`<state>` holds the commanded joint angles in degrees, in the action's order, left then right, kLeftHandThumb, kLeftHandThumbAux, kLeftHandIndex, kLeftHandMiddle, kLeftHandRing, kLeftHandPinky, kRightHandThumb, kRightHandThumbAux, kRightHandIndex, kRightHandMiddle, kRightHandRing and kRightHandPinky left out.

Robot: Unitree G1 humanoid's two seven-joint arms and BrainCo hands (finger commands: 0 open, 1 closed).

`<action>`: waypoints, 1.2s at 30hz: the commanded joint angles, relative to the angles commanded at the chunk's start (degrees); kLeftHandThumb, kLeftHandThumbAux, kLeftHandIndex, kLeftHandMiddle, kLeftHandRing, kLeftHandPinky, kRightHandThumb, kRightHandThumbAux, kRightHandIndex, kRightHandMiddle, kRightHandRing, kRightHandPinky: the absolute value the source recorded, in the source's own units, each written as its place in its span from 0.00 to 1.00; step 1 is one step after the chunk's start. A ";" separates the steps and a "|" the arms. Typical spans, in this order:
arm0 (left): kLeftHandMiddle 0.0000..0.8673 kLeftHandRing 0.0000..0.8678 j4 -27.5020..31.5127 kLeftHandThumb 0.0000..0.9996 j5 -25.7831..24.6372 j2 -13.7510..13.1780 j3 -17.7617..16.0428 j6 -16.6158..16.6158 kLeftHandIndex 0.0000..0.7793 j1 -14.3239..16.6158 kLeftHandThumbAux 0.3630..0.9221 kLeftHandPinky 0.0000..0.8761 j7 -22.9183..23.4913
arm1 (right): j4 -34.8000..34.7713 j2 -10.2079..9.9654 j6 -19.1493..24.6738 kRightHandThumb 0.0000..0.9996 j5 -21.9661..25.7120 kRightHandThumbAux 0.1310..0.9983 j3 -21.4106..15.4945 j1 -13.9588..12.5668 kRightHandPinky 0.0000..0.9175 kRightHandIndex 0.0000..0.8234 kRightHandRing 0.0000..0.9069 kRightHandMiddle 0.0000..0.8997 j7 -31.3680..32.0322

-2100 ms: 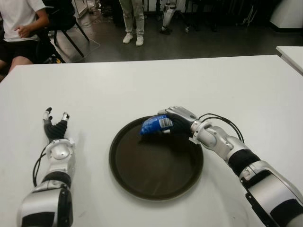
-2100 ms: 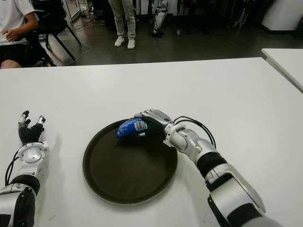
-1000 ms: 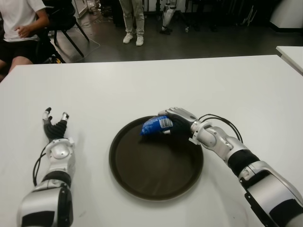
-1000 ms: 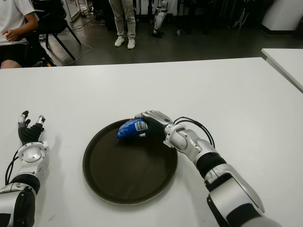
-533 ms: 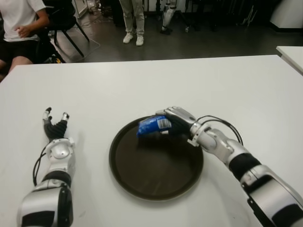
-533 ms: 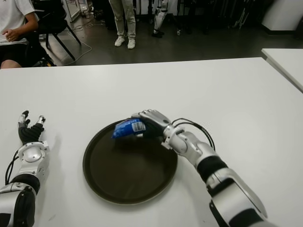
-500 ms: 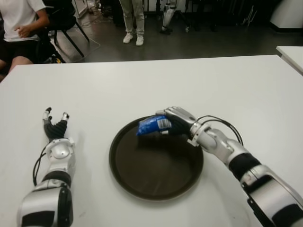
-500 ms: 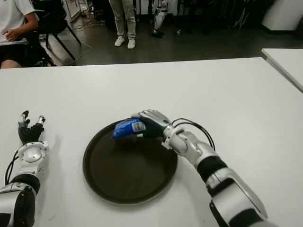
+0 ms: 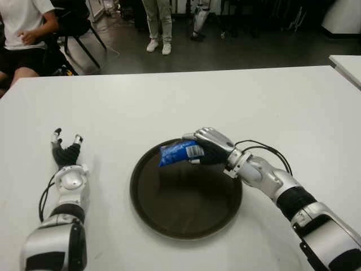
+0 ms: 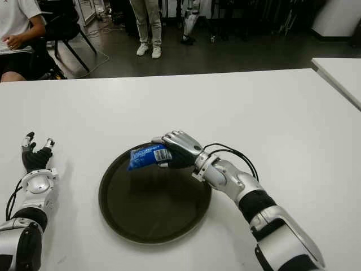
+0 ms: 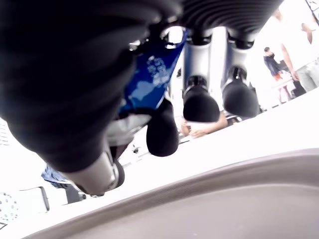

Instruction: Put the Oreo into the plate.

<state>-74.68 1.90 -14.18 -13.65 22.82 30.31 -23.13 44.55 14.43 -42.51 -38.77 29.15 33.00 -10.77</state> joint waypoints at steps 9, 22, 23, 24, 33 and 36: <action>0.03 0.04 0.07 0.39 -0.45 0.15 -0.13 0.29 0.01 -0.02 0.54 0.07 -0.04 | 0.73 -0.33 -0.30 0.71 -0.36 0.69 -0.01 -0.01 0.89 0.53 0.90 0.90 -1.40; 0.03 0.04 0.10 0.41 -0.76 0.15 -0.48 0.74 0.03 -0.21 0.50 0.08 0.59 | 2.36 -0.79 -1.37 0.71 -0.37 0.69 0.15 0.61 0.90 0.53 0.91 0.90 -2.55; 0.03 0.04 0.11 0.41 -0.73 0.13 -0.46 0.77 0.03 -0.23 0.50 0.08 0.67 | 2.46 -0.85 -1.33 0.71 -0.32 0.69 0.13 0.63 0.90 0.53 0.91 0.90 -2.51; 0.03 0.04 0.12 0.40 -0.71 0.12 -0.44 0.77 0.03 -0.24 0.50 0.08 0.70 | 2.54 -0.88 -1.32 0.71 -0.29 0.68 0.11 0.65 0.90 0.53 0.91 0.90 -2.51; 0.03 0.05 -0.12 0.40 -0.52 -0.20 -0.37 0.16 0.03 -0.10 0.51 0.08 0.72 | 4.59 -1.51 -1.60 0.72 -0.32 0.68 0.19 1.35 0.92 0.53 0.92 0.91 -2.83; 0.03 0.05 -0.12 0.40 -0.43 -0.12 -0.32 0.11 0.03 -0.07 0.50 0.09 0.32 | 5.37 -1.66 -1.67 0.72 -0.48 0.69 0.23 1.71 0.92 0.52 0.92 0.90 -3.25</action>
<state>-74.80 1.47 -14.30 -13.96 22.93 30.24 -22.81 49.92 12.77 -44.18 -39.26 29.38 34.71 -14.02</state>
